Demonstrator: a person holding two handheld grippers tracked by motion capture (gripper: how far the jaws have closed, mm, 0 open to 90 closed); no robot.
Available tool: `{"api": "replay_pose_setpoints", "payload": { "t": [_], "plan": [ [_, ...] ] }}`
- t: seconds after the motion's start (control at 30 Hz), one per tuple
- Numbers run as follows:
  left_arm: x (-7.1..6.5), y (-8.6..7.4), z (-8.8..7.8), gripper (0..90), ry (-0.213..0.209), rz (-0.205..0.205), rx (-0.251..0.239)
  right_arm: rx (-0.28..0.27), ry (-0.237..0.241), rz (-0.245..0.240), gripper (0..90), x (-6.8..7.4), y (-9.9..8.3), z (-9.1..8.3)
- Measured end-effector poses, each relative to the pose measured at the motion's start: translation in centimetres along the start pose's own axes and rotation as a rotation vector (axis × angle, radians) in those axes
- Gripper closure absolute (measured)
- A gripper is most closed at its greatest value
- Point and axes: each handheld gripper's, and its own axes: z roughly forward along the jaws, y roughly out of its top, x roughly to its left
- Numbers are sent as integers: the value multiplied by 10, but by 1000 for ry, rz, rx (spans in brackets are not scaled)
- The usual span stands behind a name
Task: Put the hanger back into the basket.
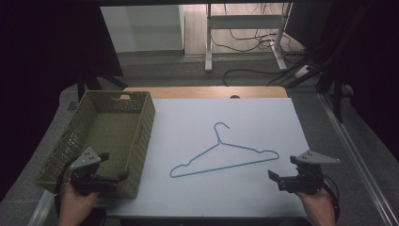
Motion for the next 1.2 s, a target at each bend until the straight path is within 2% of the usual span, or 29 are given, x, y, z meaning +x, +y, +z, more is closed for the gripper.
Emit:
{"api": "replay_pose_setpoints", "payload": {
  "t": [0.2, 0.6, 0.8, 0.97, 1.03, 1.1, 1.2],
  "plan": [
    [1, -1, 1, 11, -5, -4, -1, -13, 5, 3, 0, 1, 1, -1],
    [2, -1, 1, 16, -17, -14, -3, 10, 0, 15, 0, 1, 1, 1],
    [0, 1, -1, 23, -53, -17, -26, 17, -6, -1, 0, 4, 2, 2],
    [-4, 5, -1, 8, -80, -1, -39, 11, -7, -5, 0, 5, 4, 2],
    [-8, 8, 0, 4, -82, 21, -51, 9, 5, -4, 0, 6, 7, 2],
    [-12, 11, 1, 0, -103, 39, -58, 8, 10, -9, 0, 7, 9, 2],
    [-14, 14, 2, 0, -113, 41, -65, 8, 14, -16, 0, 8, 12, 2]
  ]
}}
